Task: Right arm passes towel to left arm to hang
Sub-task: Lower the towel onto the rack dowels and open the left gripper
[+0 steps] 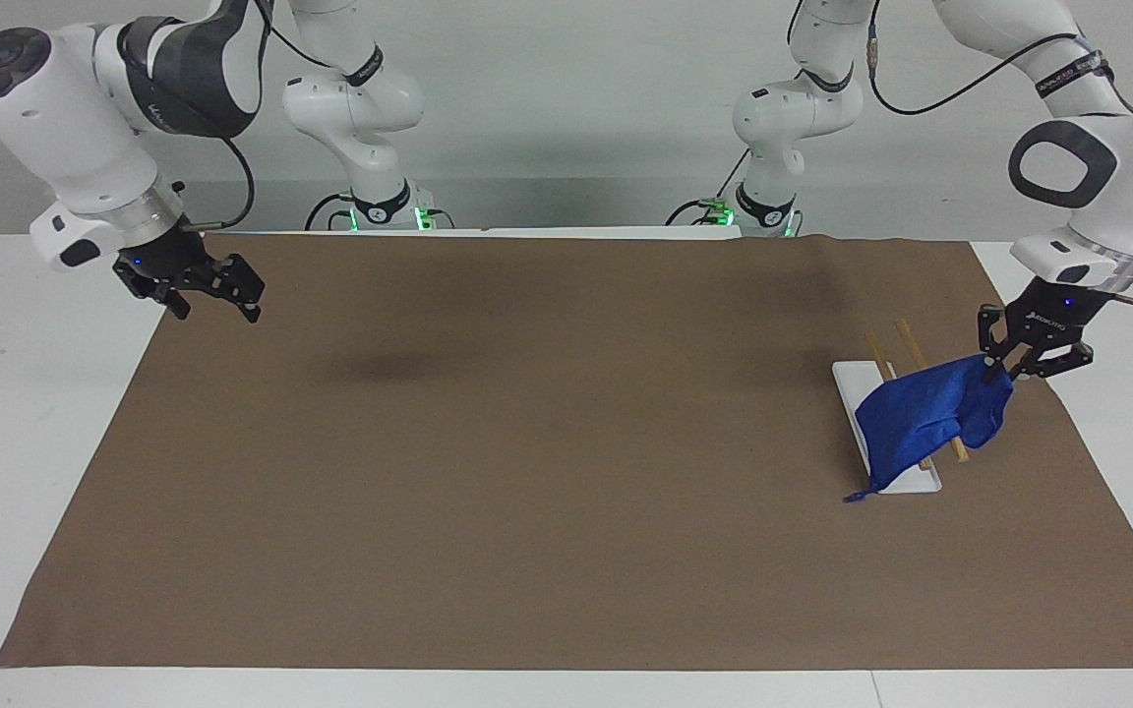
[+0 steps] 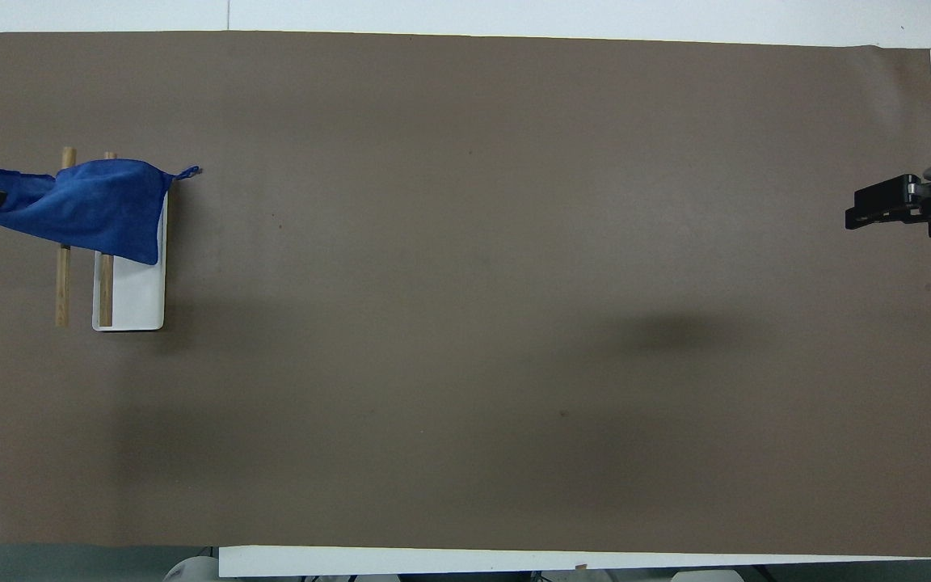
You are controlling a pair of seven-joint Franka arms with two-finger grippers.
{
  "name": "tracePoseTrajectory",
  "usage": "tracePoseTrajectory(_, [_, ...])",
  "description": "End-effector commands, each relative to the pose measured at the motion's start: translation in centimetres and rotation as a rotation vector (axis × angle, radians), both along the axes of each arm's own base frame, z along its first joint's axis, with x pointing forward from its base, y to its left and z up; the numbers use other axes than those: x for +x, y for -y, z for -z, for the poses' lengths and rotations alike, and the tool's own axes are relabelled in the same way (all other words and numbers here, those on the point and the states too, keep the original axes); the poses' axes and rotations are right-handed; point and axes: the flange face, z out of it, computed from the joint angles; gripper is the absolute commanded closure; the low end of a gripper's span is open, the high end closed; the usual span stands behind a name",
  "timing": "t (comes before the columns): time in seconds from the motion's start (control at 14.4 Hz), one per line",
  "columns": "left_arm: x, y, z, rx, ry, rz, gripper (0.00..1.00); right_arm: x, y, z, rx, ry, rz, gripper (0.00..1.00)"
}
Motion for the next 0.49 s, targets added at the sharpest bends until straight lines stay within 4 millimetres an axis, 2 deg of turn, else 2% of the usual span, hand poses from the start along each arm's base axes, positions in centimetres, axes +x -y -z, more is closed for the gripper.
tracePoseTrajectory(0.0, [-0.6,-0.8,-0.3,0.029,0.011,0.013,0.77,-0.6,-0.2,-0.3,-0.017,-0.012,0.005,0.00])
tracePoseTrajectory(0.14, [-0.4,-0.9,-0.5,0.036,0.025,0.018,0.76,-0.7,-0.2,-0.3,-0.016,-0.017,0.002,0.00])
tracePoseTrajectory(0.21, [-0.3,-1.0,-0.7,0.042,0.028,0.026,0.69,-0.8,-0.2,-0.4,-0.016,-0.018,0.002,0.00])
tracePoseTrajectory(0.28, [-0.4,-1.1,-1.0,0.056,0.027,0.029,0.49,-0.9,-0.2,-0.6,-0.015,-0.017,0.002,0.00])
tracePoseTrajectory(0.35, [-0.4,-1.6,-1.1,0.070,0.029,0.026,0.14,-0.9,-0.2,-0.6,-0.015,-0.017,0.002,0.00])
tracePoseTrajectory(0.42, [-0.6,-2.3,-1.2,0.072,0.030,0.011,0.00,-0.9,-0.2,-0.6,-0.015,-0.017,0.002,0.00])
